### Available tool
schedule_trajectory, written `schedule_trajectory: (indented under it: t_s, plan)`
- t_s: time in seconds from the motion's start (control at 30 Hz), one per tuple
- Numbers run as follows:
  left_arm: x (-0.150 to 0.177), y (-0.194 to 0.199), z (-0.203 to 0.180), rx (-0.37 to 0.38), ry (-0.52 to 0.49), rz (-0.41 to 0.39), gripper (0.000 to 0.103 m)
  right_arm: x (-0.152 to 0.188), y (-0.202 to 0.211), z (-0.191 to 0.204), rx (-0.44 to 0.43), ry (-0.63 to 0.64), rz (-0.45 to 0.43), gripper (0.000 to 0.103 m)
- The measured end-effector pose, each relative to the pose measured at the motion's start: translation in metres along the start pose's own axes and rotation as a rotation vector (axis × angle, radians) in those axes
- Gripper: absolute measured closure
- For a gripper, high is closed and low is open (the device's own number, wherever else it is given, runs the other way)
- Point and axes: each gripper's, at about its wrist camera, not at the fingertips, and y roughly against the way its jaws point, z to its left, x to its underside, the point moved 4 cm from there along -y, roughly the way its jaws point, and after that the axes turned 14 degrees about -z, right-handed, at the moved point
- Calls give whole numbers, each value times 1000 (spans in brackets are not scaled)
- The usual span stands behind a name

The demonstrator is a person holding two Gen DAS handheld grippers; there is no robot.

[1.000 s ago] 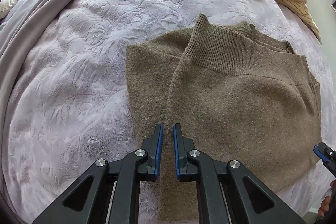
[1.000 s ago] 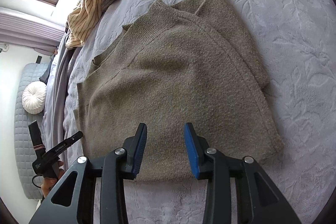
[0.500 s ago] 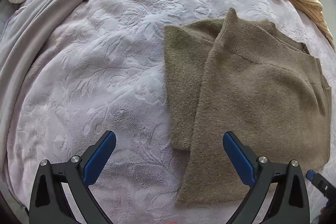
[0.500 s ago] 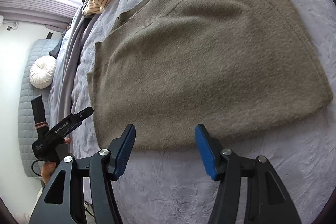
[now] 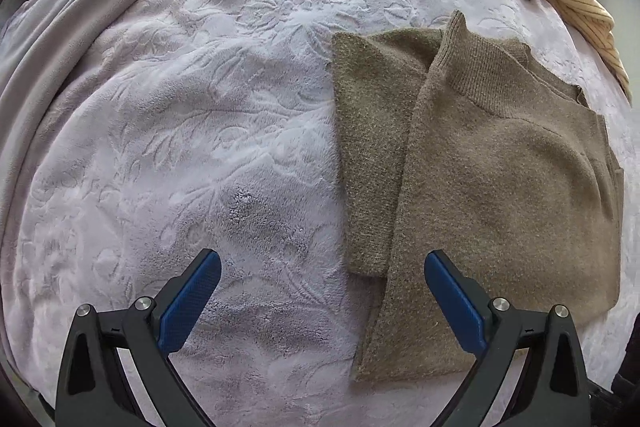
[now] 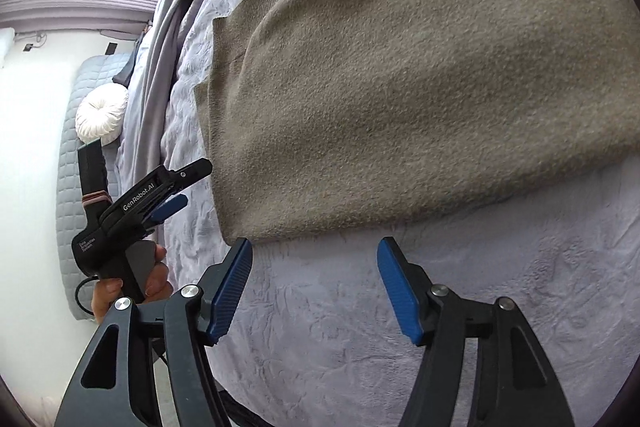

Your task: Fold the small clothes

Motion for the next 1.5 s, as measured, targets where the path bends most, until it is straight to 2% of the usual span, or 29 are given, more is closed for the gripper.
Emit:
schedule_trajectory:
  t_s: [0.2, 0.33, 0.47, 0.63, 0.73, 0.77, 0.9, 1.07, 1.1, 1.13, 1.17, 1.23, 1.37, 1.43, 1.5]
  plan:
    - [-4, 4, 22, 63, 18, -67, 1, 5, -17, 5, -110, -145, -15, 31]
    - [-5, 0, 32, 133, 56, -23, 1, 12, -40, 14, -193, -232, -15, 31]
    - [-2, -4, 23, 157, 51, 0, 1, 13, -65, 25, -243, -300, -36, 31]
    - [-3, -10, 18, 290, 100, 45, 1, 9, -81, 26, -267, -429, -99, 29]
    - [-6, -9, 18, 355, 154, 65, 1, 16, -75, 21, -290, -511, -107, 32]
    - [-8, -7, 18, 359, 157, 60, 1, 20, -69, 19, -281, -501, -105, 32]
    - [-12, -9, 17, 341, 125, 58, 1, 34, -53, 11, -143, -400, -125, 32]
    - [-10, -15, 19, 372, 165, 86, 1, 18, -66, 0, -202, -519, -200, 32]
    - [-9, -15, 20, 387, 171, 91, 1, 14, -71, 1, -241, -550, -199, 41]
    - [-9, -16, 19, 409, 183, 101, 1, 10, -76, 3, -293, -583, -193, 77]
    - [-10, -18, 19, 437, 200, 113, 1, 6, -79, 6, -335, -605, -184, 93]
    - [-12, -22, 17, 498, 246, 141, 1, -6, -70, 15, -421, -598, -199, 95]
    - [-23, -33, 1, 654, 336, 182, 1, -25, -39, 37, -497, -493, -227, 95]
    - [-31, -36, -14, 715, 365, 196, 1, -31, -31, 43, -493, -445, -225, 95]
    - [-38, -33, -33, 751, 339, 194, 1, -33, -30, 46, -475, -405, -213, 95]
